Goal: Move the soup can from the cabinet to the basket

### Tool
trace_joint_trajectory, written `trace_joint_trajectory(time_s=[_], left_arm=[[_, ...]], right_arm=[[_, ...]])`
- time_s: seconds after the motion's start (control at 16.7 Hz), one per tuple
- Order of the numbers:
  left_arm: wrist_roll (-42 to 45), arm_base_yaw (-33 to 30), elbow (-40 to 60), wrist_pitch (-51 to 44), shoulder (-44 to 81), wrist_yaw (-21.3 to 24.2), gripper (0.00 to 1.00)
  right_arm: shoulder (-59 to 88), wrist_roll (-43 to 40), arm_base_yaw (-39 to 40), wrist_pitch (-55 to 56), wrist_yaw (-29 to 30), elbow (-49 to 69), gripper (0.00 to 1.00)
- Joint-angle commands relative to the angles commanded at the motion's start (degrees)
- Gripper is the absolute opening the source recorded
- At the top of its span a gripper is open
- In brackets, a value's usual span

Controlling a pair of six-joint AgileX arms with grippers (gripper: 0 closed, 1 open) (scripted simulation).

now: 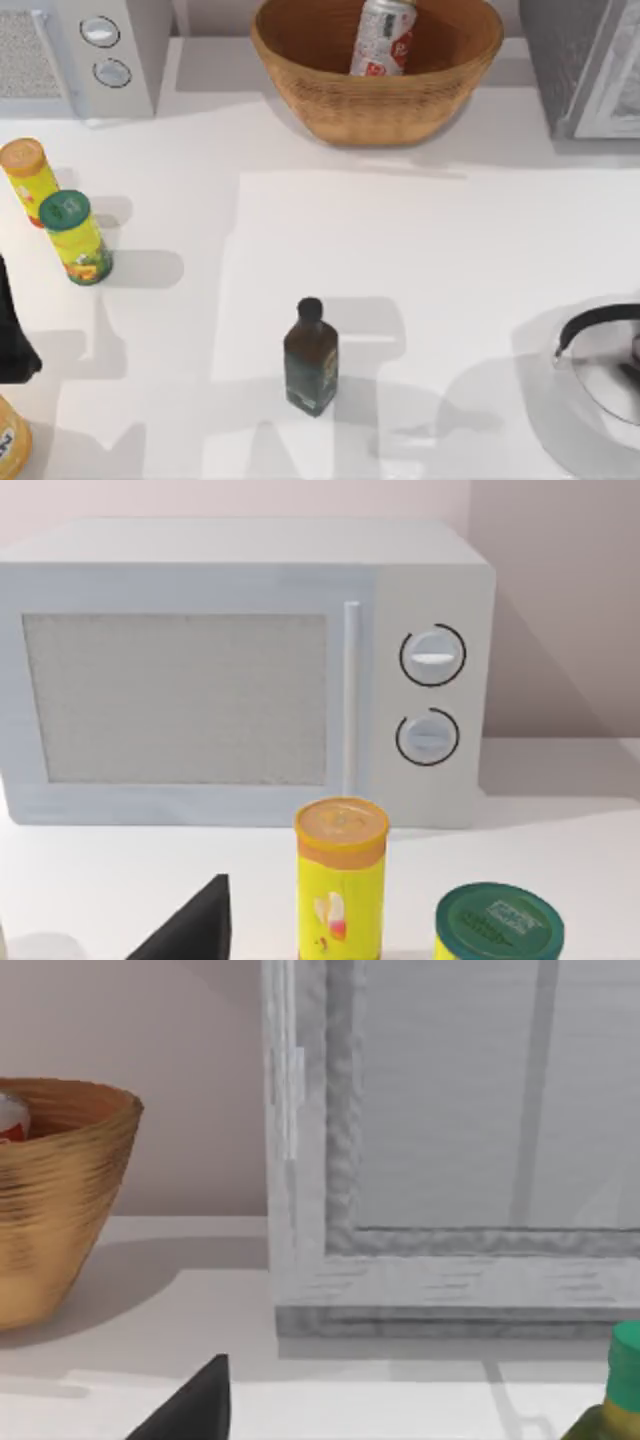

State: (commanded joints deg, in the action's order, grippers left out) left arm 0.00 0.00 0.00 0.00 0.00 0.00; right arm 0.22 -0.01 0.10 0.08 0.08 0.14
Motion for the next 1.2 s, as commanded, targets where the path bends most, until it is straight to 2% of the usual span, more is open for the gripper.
trace_joint_trajectory(time_s=[0.24,0.48,0.72,1.2], left_arm=[[0.0,0.0,0.0,0.0,0.0,0.0,1.0],[0.0,0.0,0.0,0.0,0.0,0.0,1.0],[0.0,0.0,0.0,0.0,0.0,0.0,1.0],[0.0,0.0,0.0,0.0,0.0,0.0,1.0]], right_arm=[[5.0,-0.4,-3.0,3.7,-3.0,1.8,1.0],[17.2,-1.2,-10.6,12.4,-9.9,5.4,1.0],[34.0,-1.8,-21.8,24.7,-19.9,9.5,1.0],[70.6,-0.4,-46.1,53.3,-43.8,17.5,1.0]])
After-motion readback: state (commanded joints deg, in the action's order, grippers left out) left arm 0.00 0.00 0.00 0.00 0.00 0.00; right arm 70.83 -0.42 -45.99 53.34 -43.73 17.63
